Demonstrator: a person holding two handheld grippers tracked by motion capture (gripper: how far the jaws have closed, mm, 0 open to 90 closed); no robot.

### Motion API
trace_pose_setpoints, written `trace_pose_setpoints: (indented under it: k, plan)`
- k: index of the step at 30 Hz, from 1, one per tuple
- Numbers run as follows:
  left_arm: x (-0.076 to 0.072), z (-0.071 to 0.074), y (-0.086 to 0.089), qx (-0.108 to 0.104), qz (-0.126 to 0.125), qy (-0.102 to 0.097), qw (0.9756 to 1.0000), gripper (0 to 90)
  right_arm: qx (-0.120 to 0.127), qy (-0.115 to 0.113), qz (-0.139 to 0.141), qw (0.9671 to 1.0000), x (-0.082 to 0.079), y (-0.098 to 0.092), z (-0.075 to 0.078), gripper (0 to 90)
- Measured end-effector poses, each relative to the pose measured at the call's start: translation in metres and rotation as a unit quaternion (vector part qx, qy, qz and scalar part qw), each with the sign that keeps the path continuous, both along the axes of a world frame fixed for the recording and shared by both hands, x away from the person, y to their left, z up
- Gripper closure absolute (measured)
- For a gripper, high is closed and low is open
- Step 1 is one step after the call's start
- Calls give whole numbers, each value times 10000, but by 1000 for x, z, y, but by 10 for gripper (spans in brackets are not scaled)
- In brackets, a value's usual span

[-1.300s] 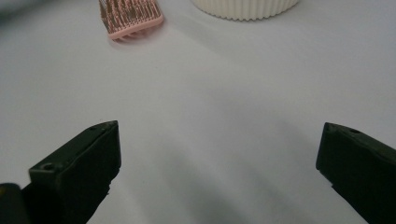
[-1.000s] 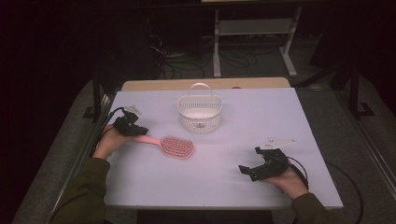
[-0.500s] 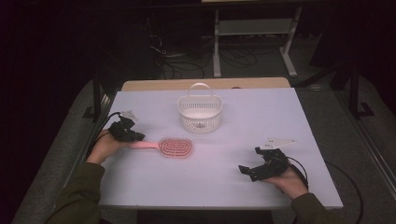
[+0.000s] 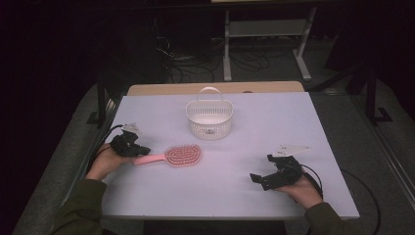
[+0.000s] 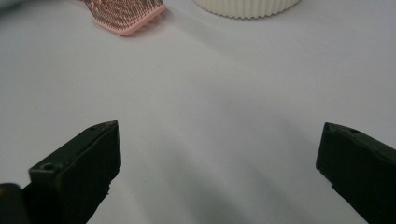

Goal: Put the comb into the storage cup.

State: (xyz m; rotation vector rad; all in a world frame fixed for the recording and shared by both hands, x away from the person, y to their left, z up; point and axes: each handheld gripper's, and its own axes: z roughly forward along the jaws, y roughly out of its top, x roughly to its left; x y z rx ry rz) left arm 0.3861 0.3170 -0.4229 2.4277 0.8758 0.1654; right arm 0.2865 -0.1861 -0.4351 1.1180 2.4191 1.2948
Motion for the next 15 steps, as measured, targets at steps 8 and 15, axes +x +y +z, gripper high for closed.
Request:
trace_pose_setpoints:
  k: [8, 15]
  plan:
    - [-17, 3, 1, -70, -123, -7, 9999, 900, -2, -5, 6, 10000, 0, 0, 0, 0]
    - [-29, 5, 4, -108, -177, -31, 9998, 900, -3, -12, 14, 10000, -1, 0, 0, 0]
